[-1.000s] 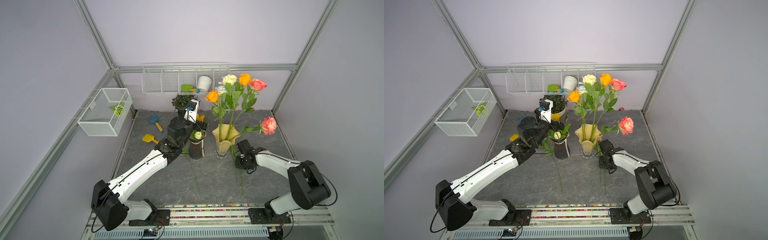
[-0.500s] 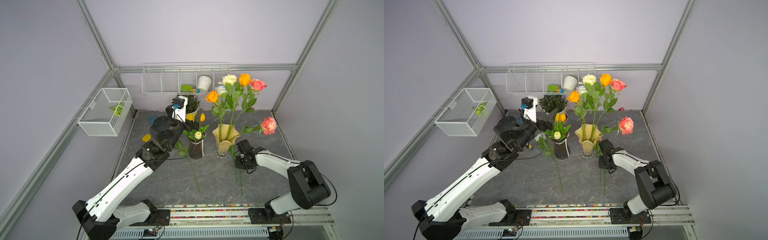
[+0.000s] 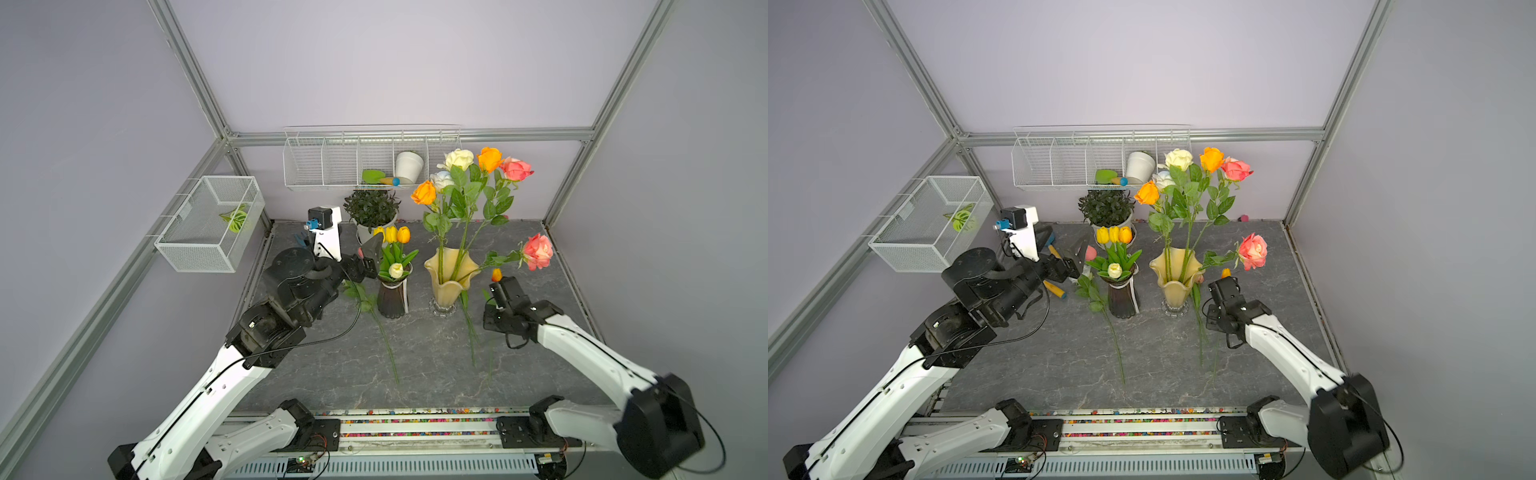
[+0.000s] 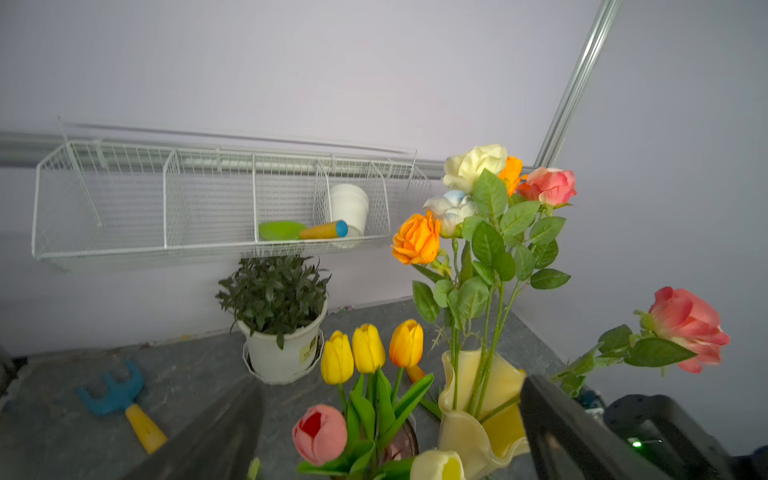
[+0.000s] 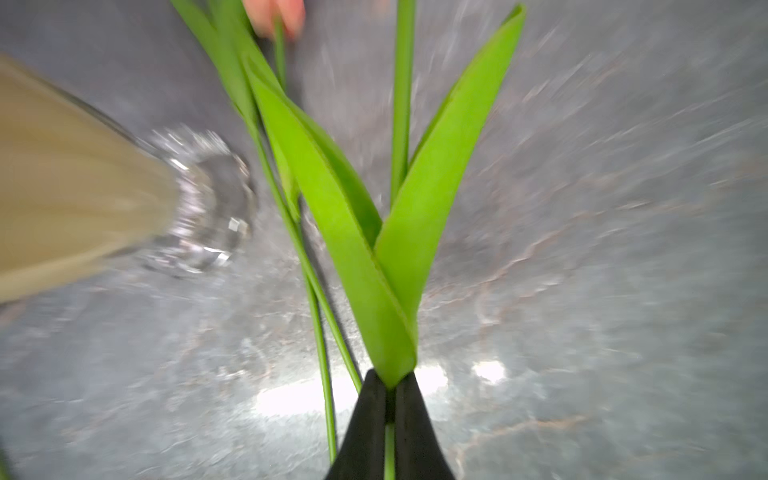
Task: Arrange the flowers in different vases according to their variety
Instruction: Pick up the flower at the center of the board.
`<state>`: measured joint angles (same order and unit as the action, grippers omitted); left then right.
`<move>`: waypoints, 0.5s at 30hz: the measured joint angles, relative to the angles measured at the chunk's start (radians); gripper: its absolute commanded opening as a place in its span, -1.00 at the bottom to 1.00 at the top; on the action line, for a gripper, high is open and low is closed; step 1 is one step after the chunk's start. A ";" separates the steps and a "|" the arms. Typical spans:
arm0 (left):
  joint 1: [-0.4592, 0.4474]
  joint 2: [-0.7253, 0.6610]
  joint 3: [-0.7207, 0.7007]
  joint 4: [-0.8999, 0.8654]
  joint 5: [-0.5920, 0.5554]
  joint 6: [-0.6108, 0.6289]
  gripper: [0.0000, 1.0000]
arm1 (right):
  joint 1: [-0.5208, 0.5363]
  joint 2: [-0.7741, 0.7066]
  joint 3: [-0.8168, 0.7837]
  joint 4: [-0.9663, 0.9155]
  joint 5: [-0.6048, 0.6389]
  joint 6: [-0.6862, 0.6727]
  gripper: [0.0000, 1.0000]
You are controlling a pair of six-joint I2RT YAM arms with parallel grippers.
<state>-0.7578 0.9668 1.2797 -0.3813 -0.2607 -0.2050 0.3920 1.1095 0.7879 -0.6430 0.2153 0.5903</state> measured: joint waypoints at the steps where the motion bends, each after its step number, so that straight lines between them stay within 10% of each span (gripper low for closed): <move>1: 0.000 -0.005 -0.016 -0.026 -0.005 -0.032 0.99 | 0.000 -0.072 -0.001 -0.016 0.016 -0.002 -1.00; 9: 0.000 -0.079 -0.256 -0.155 -0.031 -0.292 0.99 | 0.017 -0.550 0.011 -0.124 0.059 -0.069 -1.00; 15: 0.028 -0.171 -0.417 -0.173 -0.064 -0.519 0.99 | 0.069 -0.614 0.138 -0.162 0.062 -0.149 -1.00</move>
<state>-0.7300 0.7956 0.8627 -0.5541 -0.3244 -0.7242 0.4606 0.4957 0.9264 -0.8051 0.2771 0.4412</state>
